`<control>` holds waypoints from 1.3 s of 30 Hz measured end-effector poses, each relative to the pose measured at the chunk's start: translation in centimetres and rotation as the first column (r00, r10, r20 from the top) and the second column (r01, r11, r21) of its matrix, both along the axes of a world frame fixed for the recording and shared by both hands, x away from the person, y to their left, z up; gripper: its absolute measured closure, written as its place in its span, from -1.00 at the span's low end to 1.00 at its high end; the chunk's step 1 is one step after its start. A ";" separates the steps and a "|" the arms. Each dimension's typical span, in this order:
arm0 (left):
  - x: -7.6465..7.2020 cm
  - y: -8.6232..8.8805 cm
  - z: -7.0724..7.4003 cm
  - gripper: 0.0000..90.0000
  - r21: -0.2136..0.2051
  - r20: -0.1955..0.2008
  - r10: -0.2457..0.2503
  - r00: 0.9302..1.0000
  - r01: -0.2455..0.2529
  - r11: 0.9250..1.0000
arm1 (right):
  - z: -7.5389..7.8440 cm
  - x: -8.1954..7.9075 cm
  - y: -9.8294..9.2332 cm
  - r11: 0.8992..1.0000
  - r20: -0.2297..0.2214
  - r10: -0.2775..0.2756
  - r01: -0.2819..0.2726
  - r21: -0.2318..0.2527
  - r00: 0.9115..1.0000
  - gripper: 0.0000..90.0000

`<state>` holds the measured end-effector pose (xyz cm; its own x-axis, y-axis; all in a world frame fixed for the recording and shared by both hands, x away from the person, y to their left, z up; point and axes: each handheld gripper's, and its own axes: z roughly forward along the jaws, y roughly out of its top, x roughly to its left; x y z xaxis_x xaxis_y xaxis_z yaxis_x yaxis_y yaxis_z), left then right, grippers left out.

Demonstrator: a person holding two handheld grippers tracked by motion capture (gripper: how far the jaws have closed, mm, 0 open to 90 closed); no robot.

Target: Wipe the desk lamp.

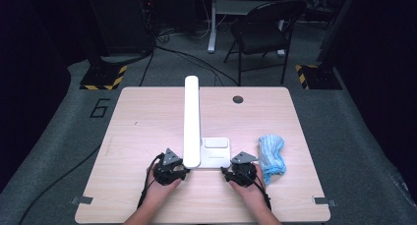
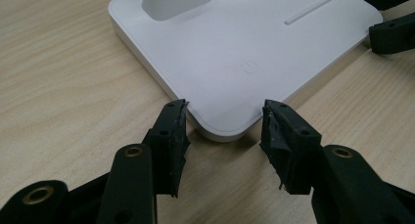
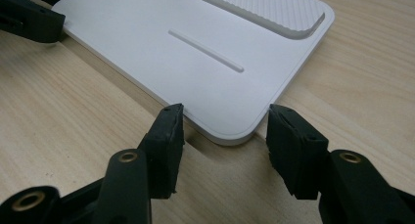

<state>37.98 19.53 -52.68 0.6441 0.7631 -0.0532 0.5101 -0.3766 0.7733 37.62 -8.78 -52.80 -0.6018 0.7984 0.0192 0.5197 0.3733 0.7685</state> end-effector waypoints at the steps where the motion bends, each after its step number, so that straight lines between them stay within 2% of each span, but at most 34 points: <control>1: 0.0 0.0 0.0 0.16 0.002 0.001 -0.001 1.000 0.001 1.000 | 0.0 0.0 0.0 1.000 -0.002 0.001 -0.001 0.001 1.000 0.07; 8: -0.1 0.2 0.1 0.16 0.009 -0.001 -0.002 1.000 0.002 1.000 | 0.2 -0.2 -0.1 1.000 -0.012 -0.003 0.003 -0.001 1.000 0.06; 14: -0.3 0.9 0.6 0.11 -0.018 0.014 0.002 1.000 -0.002 1.000 | 0.7 -0.8 -0.8 1.000 0.027 0.002 -0.002 0.028 1.000 0.02; 19: -0.5 1.5 0.9 0.09 -0.019 0.029 0.016 0.999 -0.015 1.000 | 0.9 -1.0 -1.0 0.999 0.029 0.001 -0.002 0.039 1.000 0.01; 24: -0.6 2.1 1.2 0.08 -0.044 0.039 0.038 0.999 -0.036 0.998 | 1.0 -1.0 -1.1 0.999 0.035 0.011 -0.013 0.041 0.999 0.01; 27: -0.8 2.4 1.6 0.07 -0.049 0.036 0.031 0.999 -0.029 0.998 | 1.2 -1.3 -1.2 0.999 0.039 0.009 -0.011 0.053 0.999 0.01; 32: -1.0 3.0 2.3 0.04 -0.090 0.049 0.039 0.998 -0.035 0.995 | 1.9 -1.8 -1.7 0.998 0.046 0.013 -0.016 0.066 0.999 -0.02; 33: -0.9 3.1 2.5 0.03 -0.105 0.043 0.040 0.998 -0.035 0.994 | 2.1 -1.8 -1.9 0.998 0.050 0.018 -0.022 0.067 0.999 -0.03; 34: -1.0 3.0 2.7 0.03 -0.139 0.029 0.052 0.998 -0.047 0.989 | 2.4 -2.0 -2.0 0.997 0.047 0.017 -0.021 0.075 0.999 -0.03; 35: -0.9 3.1 2.9 0.03 -0.138 0.031 0.042 0.999 -0.037 0.990 | 2.7 -2.1 -2.1 0.996 0.046 0.023 -0.027 0.082 0.999 -0.03; 36: -1.0 3.1 3.2 0.03 -0.155 0.026 0.046 0.999 -0.041 0.987 | 3.5 -2.4 -2.4 0.994 0.035 0.032 -0.036 0.104 0.999 -0.03; 37: -1.0 3.1 3.4 0.03 -0.165 0.018 0.038 0.999 -0.035 0.986 | 3.5 -2.4 -2.4 0.994 0.035 0.032 -0.036 0.104 0.999 -0.03; 38: -1.0 3.1 3.7 0.03 -0.157 0.030 0.032 0.999 -0.027 0.987 | 3.9 -2.4 -2.5 0.992 0.025 0.039 -0.042 0.121 0.999 -0.03; 39: -1.1 3.1 4.0 0.03 -0.161 0.024 0.027 0.999 -0.023 0.987 | 4.3 -2.5 -2.7 0.991 0.015 0.055 -0.057 0.121 0.998 -0.03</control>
